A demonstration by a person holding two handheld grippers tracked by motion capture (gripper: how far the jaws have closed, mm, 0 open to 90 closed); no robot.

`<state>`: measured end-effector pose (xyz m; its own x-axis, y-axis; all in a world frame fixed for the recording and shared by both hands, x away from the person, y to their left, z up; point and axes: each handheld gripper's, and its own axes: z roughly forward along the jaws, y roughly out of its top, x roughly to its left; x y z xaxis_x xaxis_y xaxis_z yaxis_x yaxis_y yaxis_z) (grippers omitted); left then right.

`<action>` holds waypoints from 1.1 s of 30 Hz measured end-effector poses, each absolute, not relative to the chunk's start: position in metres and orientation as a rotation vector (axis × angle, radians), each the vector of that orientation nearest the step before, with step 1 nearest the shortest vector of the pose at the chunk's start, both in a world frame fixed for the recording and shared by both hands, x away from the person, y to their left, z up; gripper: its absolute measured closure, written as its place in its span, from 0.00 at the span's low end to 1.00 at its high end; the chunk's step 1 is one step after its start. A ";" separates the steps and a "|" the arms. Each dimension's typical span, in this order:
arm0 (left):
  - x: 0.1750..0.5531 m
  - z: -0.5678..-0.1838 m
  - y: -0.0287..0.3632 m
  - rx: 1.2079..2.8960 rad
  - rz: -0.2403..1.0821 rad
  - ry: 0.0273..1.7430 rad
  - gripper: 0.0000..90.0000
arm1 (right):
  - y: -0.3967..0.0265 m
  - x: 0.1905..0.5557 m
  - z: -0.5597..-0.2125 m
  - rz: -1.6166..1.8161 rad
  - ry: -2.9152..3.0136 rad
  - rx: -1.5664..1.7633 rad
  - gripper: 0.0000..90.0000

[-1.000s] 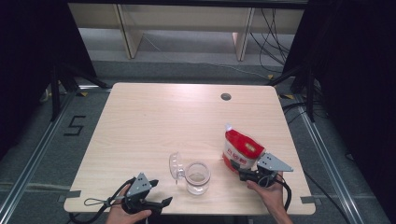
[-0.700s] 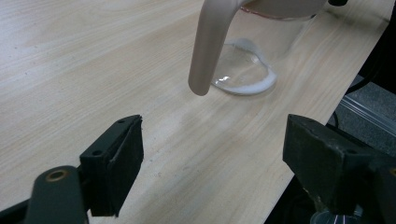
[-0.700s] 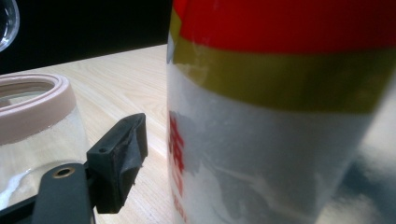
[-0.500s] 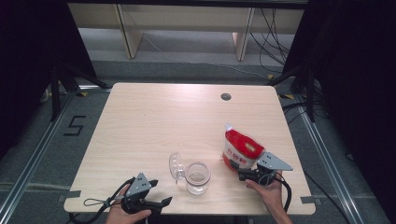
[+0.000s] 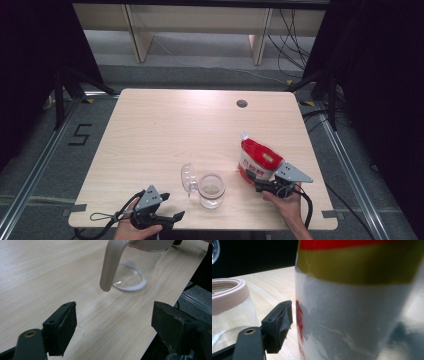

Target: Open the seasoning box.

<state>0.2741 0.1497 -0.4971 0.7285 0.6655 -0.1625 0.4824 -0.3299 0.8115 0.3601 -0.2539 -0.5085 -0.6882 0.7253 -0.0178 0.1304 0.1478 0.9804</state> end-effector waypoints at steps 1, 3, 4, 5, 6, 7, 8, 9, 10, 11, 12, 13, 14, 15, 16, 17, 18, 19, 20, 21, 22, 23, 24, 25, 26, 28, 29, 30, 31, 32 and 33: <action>0.274 -0.497 0.149 1.989 0.240 0.872 0.22 | -0.254 0.360 -0.508 1.573 1.934 0.814 0.28; 0.274 -0.498 0.148 1.984 0.240 0.868 0.22 | -0.254 0.357 -0.508 1.571 1.968 0.866 0.28; 0.273 -0.498 0.148 1.984 0.239 0.870 0.22 | -0.254 0.358 -0.508 1.581 1.961 0.853 0.28; 0.274 -0.498 0.148 1.984 0.240 0.869 0.22 | -0.254 0.359 -0.509 1.587 1.955 0.843 0.28; 0.274 -0.498 0.149 1.986 0.238 0.869 0.22 | -0.254 0.361 -0.509 1.586 1.936 0.818 0.28; 0.274 -0.497 0.149 1.989 0.236 0.871 0.22 | -0.253 0.360 -0.509 1.583 1.931 0.825 0.28; 0.274 -0.497 0.148 1.989 0.236 0.870 0.22 | -0.254 0.361 -0.509 1.579 1.929 0.811 0.28; 0.274 -0.498 0.148 1.985 0.236 0.868 0.22 | -0.254 0.361 -0.509 1.579 1.928 0.812 0.28; 0.274 -0.498 0.148 1.986 0.237 0.869 0.22 | -0.254 0.362 -0.509 1.582 1.928 0.809 0.29; 0.275 -0.498 0.148 1.986 0.246 0.854 0.22 | -0.254 0.362 -0.509 1.584 1.926 0.808 0.29; 0.275 -0.498 0.147 1.982 0.239 0.864 0.22 | -0.253 0.362 -0.509 1.587 1.929 0.817 0.29; 0.276 -0.499 0.147 1.976 0.233 0.867 0.22 | -0.253 0.361 -0.509 1.588 1.930 0.820 0.29; 0.276 -0.499 0.147 1.984 0.232 0.868 0.22 | -0.253 0.363 -0.510 1.586 1.921 0.798 0.30; 0.276 -0.499 0.146 1.985 0.231 0.872 0.22 | -0.252 0.363 -0.511 1.601 1.887 0.809 0.30; 0.276 -0.499 0.146 1.981 0.227 0.873 0.22 | -0.252 0.361 -0.511 1.607 1.928 0.844 0.30; 0.276 -0.499 0.146 1.984 0.229 0.871 0.22 | -0.253 0.360 -0.511 1.603 1.956 0.855 0.30; 0.277 -0.499 0.146 1.991 0.237 0.851 0.22 | -0.252 0.359 -0.511 1.595 1.947 0.882 0.30; 0.277 -0.499 0.146 1.997 0.238 0.850 0.22 | -0.252 0.359 -0.511 1.595 1.947 0.882 0.30; 0.277 -0.498 0.146 1.994 0.237 0.854 0.22 | -0.252 0.360 -0.512 1.603 1.946 0.867 0.31; 0.277 -0.499 0.147 1.994 0.241 0.850 0.22 | -0.253 0.364 -0.512 1.597 1.940 0.813 0.31; 0.277 -0.499 0.147 1.995 0.243 0.852 0.22 | -0.254 0.363 -0.512 1.579 1.939 0.819 0.31; 0.276 -0.499 0.147 1.995 0.242 0.853 0.22 | -0.254 0.365 -0.512 1.581 1.952 0.814 0.31; 0.277 -0.499 0.147 1.996 0.243 0.850 0.22 | -0.253 0.363 -0.512 1.591 1.939 0.848 0.32; 0.277 -0.499 0.147 1.996 0.243 0.850 0.22 | -0.253 0.363 -0.512 1.591 1.939 0.848 0.32; 0.277 -0.499 0.146 1.995 0.242 0.852 0.22 | -0.252 0.362 -0.512 1.610 1.929 0.857 0.32; 0.277 -0.499 0.146 1.997 0.244 0.850 0.22 | -0.253 0.364 -0.513 1.600 1.926 0.846 0.33; 0.277 -0.499 0.146 1.997 0.244 0.850 0.22 | -0.253 0.364 -0.513 1.600 1.926 0.846 0.33; 0.277 -0.499 0.147 1.996 0.251 0.843 0.22 | -0.253 0.364 -0.512 1.590 1.927 0.848 0.33; 0.277 -0.499 0.146 1.984 0.250 0.847 0.22 | -0.253 0.364 -0.513 1.591 1.922 0.850 0.33; 0.276 -0.498 0.147 1.997 0.249 0.847 0.22 | -0.253 0.364 -0.513 1.590 1.923 0.851 0.33; 0.276 -0.498 0.146 1.987 0.245 0.850 0.22 | -0.253 0.363 -0.512 1.587 1.939 0.873 0.33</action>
